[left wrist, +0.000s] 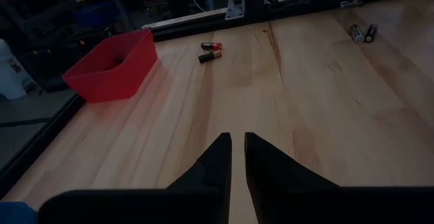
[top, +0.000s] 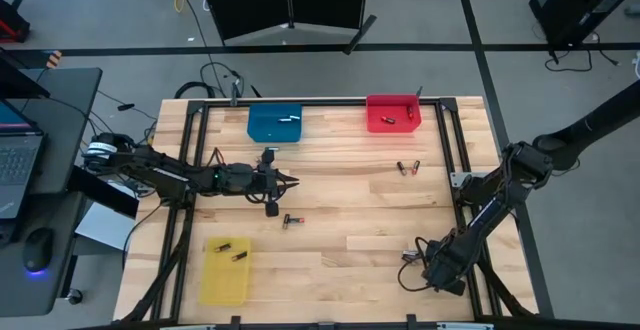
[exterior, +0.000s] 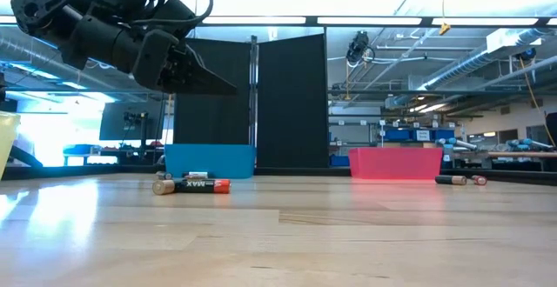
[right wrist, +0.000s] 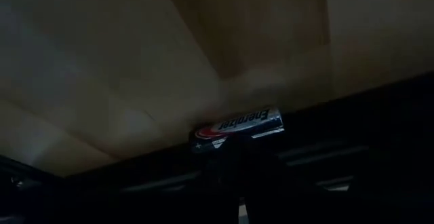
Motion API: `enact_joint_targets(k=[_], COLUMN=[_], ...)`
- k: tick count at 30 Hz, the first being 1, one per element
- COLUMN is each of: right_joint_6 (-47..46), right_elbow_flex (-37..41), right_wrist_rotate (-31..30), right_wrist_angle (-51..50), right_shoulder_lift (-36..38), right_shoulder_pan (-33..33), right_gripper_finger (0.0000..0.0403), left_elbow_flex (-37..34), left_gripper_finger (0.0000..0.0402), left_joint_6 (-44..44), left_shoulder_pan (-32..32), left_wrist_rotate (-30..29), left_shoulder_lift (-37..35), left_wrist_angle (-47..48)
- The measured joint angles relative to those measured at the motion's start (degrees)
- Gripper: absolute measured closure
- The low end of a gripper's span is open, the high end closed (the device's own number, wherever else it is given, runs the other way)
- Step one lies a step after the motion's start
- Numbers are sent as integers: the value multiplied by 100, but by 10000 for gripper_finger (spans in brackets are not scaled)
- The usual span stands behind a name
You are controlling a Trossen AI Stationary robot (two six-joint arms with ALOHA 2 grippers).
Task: Sort batteries
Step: Put the silver battery into the blue bin
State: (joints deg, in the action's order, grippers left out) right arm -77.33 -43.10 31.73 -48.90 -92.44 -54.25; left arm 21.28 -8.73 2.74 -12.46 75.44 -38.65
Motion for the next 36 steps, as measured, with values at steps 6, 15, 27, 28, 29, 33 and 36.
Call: enact_joint_targets(k=[6,15,27,28,29,33,36], right_joint_6=[115,242,-2115,-2520,-2908,-4278,-5016], right_elbow_flex=[-14,-498,-648,-648,-648,-617,-547], right_wrist_rotate=[-646,-1306,-1289,-1389,-1479,-1773,-2046], right_wrist_angle=[45,-429,-180,-174,-166,-159,-151], right_shoulder_lift=[-44,28,326,334,344,352,352], right_shoulder_pan=[184,465,374,323,269,23,-185], right_gripper_finger=[390,389,343,337,330,306,293], left_elbow_flex=[0,0,0,0,0,2,2], left_gripper_finger=[353,353,353,353,353,353,353], left_joint_6=[2,2,2,2,2,4,27], left_shoulder_pan=[-2,-2,-2,-2,-2,0,0], left_wrist_rotate=[-122,-122,-119,-119,-119,-119,-117], left_shoulder_lift=[0,0,0,0,0,0,0], left_wrist_angle=[-2,-71,-65,-61,-56,-9,41])
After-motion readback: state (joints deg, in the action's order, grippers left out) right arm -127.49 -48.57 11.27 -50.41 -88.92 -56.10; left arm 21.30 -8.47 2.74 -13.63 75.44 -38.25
